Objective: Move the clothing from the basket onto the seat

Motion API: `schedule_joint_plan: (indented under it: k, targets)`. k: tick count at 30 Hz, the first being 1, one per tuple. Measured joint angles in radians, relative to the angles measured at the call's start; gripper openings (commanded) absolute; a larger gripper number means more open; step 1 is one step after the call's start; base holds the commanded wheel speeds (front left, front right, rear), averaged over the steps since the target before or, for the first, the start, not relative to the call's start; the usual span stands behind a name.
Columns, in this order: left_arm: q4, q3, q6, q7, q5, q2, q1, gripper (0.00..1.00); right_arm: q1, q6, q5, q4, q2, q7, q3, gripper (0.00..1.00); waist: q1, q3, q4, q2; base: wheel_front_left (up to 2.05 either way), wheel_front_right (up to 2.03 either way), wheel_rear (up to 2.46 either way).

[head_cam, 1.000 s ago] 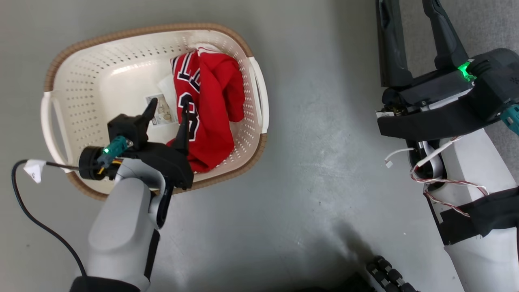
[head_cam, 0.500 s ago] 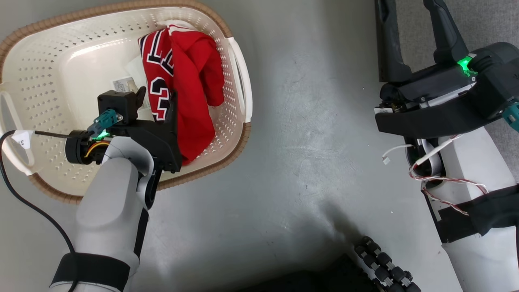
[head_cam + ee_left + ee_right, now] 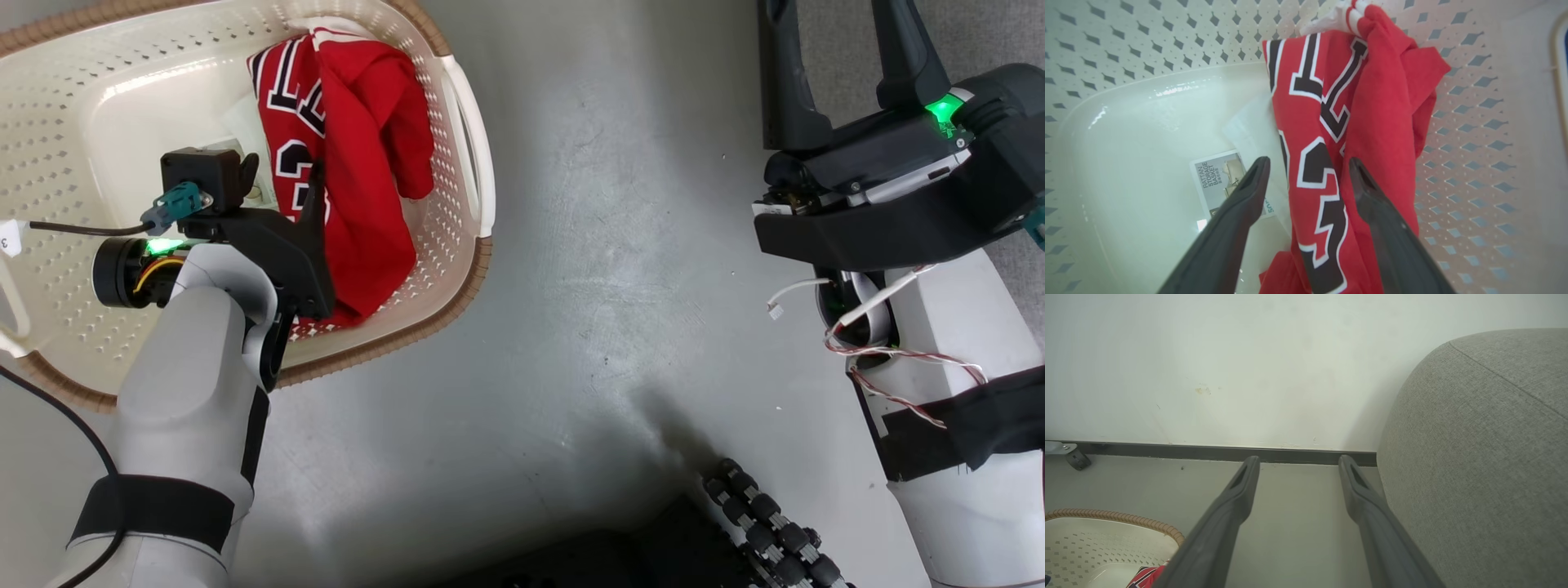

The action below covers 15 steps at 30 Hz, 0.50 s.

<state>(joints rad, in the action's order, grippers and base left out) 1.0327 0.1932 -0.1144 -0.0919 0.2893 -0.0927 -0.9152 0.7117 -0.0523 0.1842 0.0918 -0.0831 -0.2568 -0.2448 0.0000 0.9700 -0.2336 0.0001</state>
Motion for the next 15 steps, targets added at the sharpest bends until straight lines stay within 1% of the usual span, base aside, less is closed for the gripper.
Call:
schedule_joint_plan:
  k: [15]
  targets:
    - [0.07,-0.01,0.006,0.002,0.005,-0.001,-0.062,1.0,-0.001,-0.001,-0.009,-0.026,0.004,0.0,0.002,1.0,0.0,0.05,-0.024,0.0,0.0,0.0,0.0]
